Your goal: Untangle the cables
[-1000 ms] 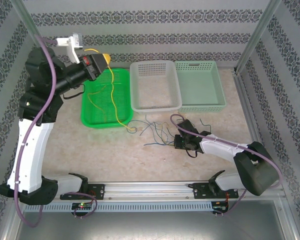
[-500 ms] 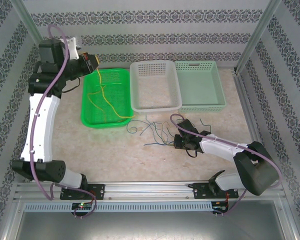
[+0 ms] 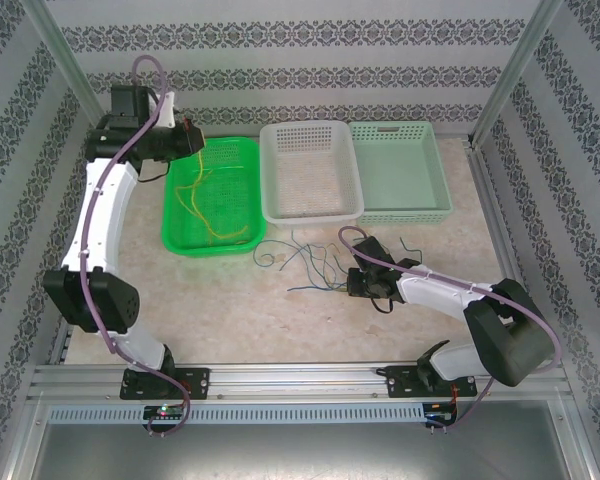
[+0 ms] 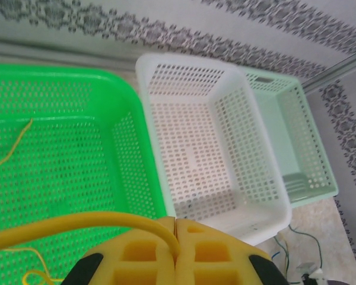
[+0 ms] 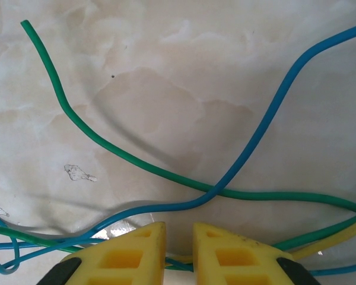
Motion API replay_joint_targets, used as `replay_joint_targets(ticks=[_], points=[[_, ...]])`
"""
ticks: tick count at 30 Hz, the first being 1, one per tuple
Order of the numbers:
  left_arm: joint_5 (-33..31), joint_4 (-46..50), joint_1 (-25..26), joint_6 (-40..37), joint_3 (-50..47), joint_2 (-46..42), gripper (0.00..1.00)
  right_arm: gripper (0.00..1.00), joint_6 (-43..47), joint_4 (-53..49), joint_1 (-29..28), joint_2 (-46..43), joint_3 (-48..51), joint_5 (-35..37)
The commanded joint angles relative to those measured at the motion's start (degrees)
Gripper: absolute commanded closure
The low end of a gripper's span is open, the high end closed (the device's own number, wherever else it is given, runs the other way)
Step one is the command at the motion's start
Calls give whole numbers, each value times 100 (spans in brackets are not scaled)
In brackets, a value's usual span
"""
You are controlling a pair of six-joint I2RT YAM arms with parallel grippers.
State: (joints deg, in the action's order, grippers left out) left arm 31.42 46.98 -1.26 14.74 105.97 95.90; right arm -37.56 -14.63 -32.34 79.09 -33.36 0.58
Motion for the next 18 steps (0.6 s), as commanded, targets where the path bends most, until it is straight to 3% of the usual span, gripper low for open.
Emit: replay_joint_targets(ticks=[1, 11, 14, 16, 18], points=[[42, 142, -67, -158, -349, -40, 100, 79, 64, -163, 61, -65, -48, 33], [-85, 221, -68, -190, -954, 506, 89, 73, 153, -323, 65, -843, -56, 222], [-183, 314, -41, -263, -986, 637, 66, 69, 122, -369, 61, -1063, -17, 262], [-281, 389, -5, -346, -994, 680, 59, 67, 92, -373, 61, -1220, 26, 299], [-475, 473, 75, -418, -1004, 667, 44, 65, 63, -388, 69, -1401, 57, 328]])
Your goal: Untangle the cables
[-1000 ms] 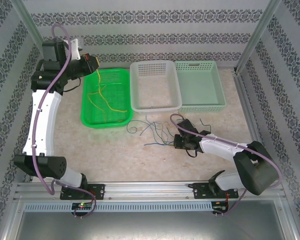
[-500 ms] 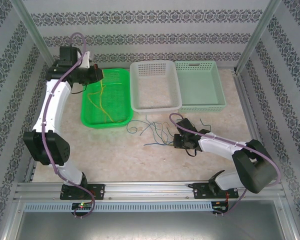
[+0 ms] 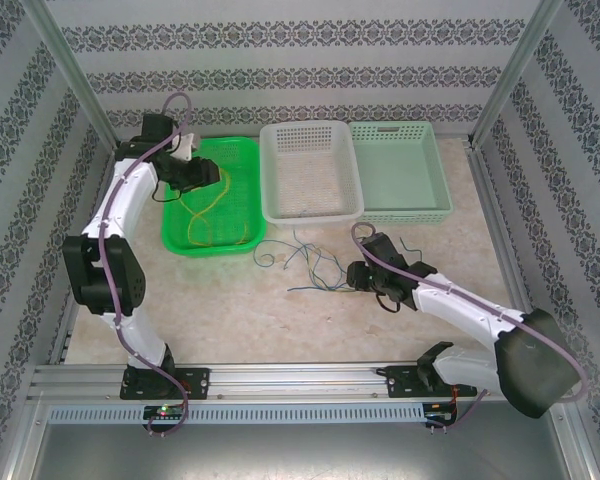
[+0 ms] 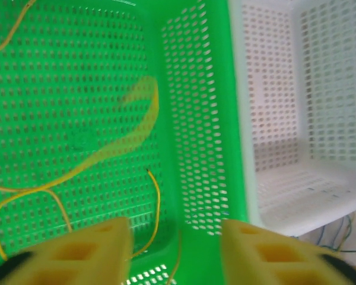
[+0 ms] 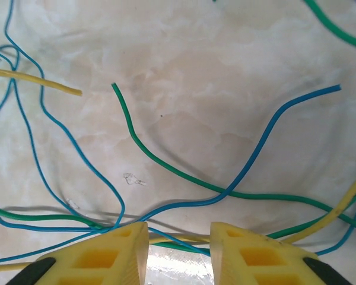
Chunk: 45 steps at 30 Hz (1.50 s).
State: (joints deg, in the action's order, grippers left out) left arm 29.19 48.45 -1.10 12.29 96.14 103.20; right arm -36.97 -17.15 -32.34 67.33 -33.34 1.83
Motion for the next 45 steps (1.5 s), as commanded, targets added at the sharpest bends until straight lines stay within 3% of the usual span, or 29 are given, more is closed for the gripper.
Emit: replay_joint_targets(ticks=[1, 4, 7, 8, 16, 20, 23, 29, 36, 45], points=[[-411, 378, 106, -196, 1, -63, 41, 64, -10, -144, 70, -291, 60, 212], [-1079, 590, 292, -243, 106, -121, 30, 62, -36, -155, 70, -524, 82, 230], [-1555, 521, 497, -254, 44, -349, 3, 60, -14, -190, 70, -676, 74, 257], [-1659, 471, 559, -234, 2, -460, 0, 60, -13, -212, 70, -698, 57, 276], [-1697, 20, 1403, 82, -626, -1432, 0, 53, -90, -180, 78, -774, 47, 355], [-621, -604, 2038, 728, -1424, -1706, 0, 51, -117, -105, 87, -699, 6, 362], [14, -1202, 2482, 1230, -2049, -1835, 8, 50, -113, -87, 94, -627, -40, 341], [510, -2186, 3297, 1958, -2640, -1695, 22, 49, -109, 40, 114, -419, -58, 251], [1135, -3393, 3488, 2650, -2889, -876, 52, 49, -161, 80, 105, -308, -81, 145], [1119, -3504, 3502, 2741, -2733, -241, 54, 49, -221, 91, 114, -571, 98, 216]])
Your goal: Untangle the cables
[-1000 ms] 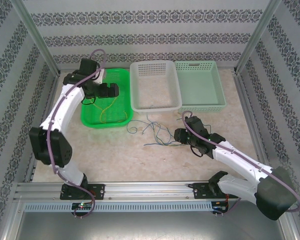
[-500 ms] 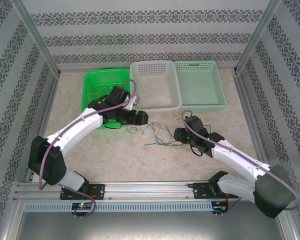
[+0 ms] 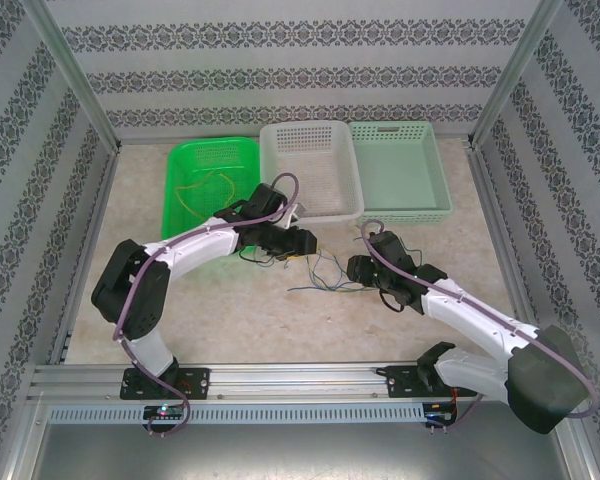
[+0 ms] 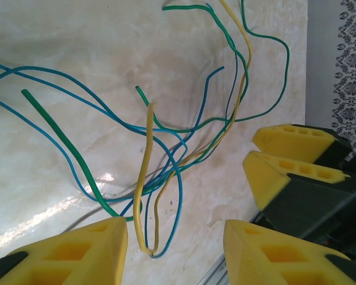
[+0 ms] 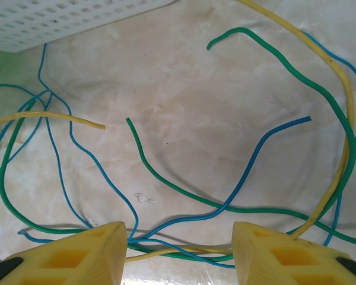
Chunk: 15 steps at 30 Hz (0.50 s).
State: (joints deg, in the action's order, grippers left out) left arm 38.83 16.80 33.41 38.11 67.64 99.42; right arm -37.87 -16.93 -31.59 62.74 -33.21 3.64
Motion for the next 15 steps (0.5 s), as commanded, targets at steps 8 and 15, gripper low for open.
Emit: replay_joint_targets(ticks=[8, 15], points=[[41, -262, 76, 76, 149, 330, 61, 49, -146, 75, 48, -171, 151, 84], [54, -292, 111, 52, 227, 431, 67, 49, -146, 79, 57, -127, 146, 80]])
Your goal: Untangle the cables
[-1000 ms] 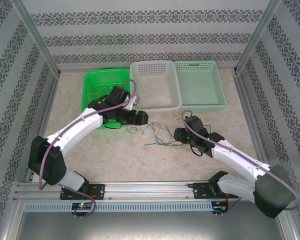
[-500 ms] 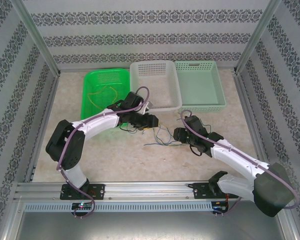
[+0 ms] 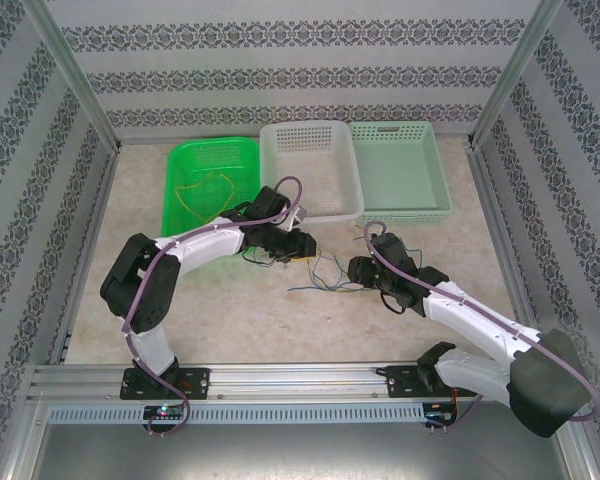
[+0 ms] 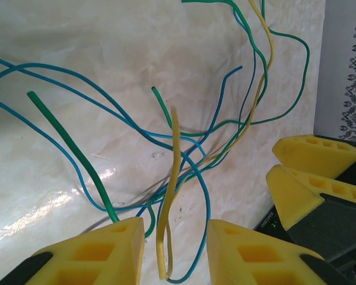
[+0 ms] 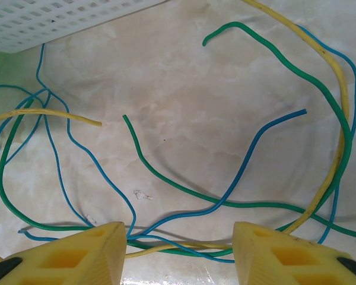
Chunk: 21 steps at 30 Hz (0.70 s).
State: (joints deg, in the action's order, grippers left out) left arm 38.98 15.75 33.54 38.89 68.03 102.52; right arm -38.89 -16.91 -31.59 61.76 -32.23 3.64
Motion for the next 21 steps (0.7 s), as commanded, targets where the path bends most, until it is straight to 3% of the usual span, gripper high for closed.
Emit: replay_joint_targets(ticks=[1, 7, 12, 21], points=[[52, -171, 117, -38, 226, 161, 67, 48, -39, 83, 57, -24, 50, 79], [63, -125, 214, -66, 336, 312, 73, 49, -39, 82, 65, -58, 56, 100], [-88, 90, 221, -197, 415, 244, 99, 48, -26, 110, 66, -85, 94, 76], [-702, 723, 217, -635, 584, -364, 100, 44, -387, 64, 122, 525, 288, 333]])
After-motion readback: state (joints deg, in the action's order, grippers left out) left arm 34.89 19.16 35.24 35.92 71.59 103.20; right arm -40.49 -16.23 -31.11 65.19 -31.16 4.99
